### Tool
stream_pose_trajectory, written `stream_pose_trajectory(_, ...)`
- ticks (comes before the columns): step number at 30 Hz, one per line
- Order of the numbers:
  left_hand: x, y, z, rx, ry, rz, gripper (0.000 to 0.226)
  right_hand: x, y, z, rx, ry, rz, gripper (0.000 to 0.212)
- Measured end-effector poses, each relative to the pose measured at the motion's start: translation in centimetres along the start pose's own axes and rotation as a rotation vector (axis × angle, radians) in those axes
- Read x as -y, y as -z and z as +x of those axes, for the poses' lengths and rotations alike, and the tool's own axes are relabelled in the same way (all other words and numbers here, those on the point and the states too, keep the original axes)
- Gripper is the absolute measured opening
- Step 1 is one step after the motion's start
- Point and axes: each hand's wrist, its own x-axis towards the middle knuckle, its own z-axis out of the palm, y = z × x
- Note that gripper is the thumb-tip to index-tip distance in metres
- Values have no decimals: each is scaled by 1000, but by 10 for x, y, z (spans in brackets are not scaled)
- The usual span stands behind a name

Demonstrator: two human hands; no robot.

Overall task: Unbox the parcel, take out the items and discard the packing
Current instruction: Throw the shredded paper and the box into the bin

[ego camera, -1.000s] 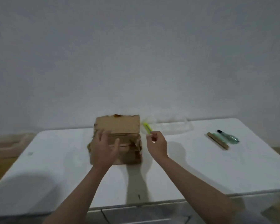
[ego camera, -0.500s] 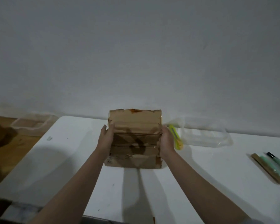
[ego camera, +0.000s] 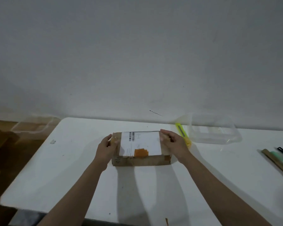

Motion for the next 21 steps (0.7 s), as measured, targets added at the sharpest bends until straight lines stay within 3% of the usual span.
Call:
stream_pose_trajectory(4,-3,-6,-8,0,-80,113,18,7,-12,-13,-107,-78,-66,48)
stream_pose_trajectory(9,-13,-18,-27,52,-182,143,22,11,-2,-45,-265,-60,-112,18)
stream_pose_trajectory(12,-12,-42,-46,157,-232,152,28,6,25,-74,-408,-66,-111,18)
stream_pose_trajectory(17,-20,-114,-95,365,-284,168,24,-3,93,-144,-691,-126,-95,40)
stream_pose_trajectory(21,-28,-187,-149,572,-299,172,22,-4,160,-216,-927,-141,-94,34)
